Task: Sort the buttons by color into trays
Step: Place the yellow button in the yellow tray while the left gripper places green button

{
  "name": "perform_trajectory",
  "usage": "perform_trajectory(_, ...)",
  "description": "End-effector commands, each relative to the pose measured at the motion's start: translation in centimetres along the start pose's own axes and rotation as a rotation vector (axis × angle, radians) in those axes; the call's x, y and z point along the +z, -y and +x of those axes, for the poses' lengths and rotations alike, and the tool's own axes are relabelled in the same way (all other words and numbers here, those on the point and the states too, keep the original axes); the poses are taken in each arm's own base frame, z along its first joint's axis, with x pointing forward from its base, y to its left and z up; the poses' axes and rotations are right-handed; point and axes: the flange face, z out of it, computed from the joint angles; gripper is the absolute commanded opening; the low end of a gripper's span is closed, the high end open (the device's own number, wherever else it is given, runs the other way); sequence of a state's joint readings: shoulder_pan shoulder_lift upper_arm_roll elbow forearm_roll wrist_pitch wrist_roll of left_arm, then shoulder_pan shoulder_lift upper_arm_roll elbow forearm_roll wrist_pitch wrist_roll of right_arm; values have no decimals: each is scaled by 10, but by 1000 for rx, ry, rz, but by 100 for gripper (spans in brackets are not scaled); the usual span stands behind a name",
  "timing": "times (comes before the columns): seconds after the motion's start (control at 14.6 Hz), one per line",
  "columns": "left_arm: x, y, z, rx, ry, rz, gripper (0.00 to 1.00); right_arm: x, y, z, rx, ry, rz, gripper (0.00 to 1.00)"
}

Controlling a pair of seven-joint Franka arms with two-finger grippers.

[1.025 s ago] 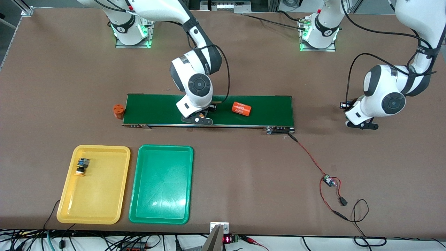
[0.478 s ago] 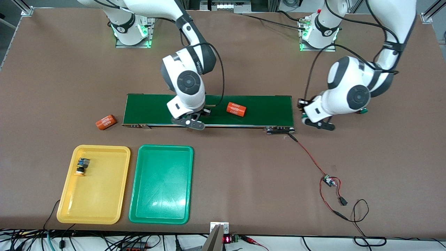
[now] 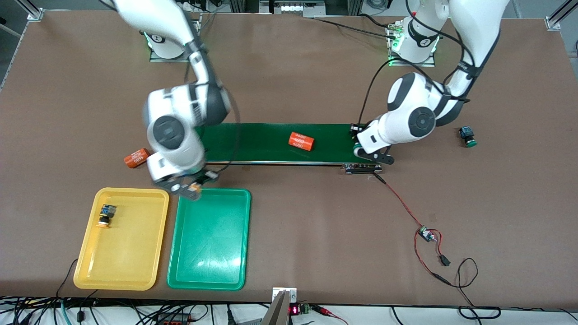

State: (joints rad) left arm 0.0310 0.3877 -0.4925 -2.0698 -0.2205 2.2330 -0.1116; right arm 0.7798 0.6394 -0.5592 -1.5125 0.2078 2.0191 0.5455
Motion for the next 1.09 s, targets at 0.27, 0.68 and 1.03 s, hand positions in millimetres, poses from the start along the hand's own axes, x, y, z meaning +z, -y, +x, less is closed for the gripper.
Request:
perform_trajectory(0.27, -28, -9, 0, -51, -35, -22, 100, 58, -73, 98, -181, -77, -52, 0)
perform_trajectory(0.68, -116, 90, -14, -195, -59, 44, 100, 138, -135, 146, -276, -205, -80, 0)
perform_trajectory(1.03, -137, 235, -34, -356, -32, 218, 100, 154, -135, 146, -245, -201, -31, 100)
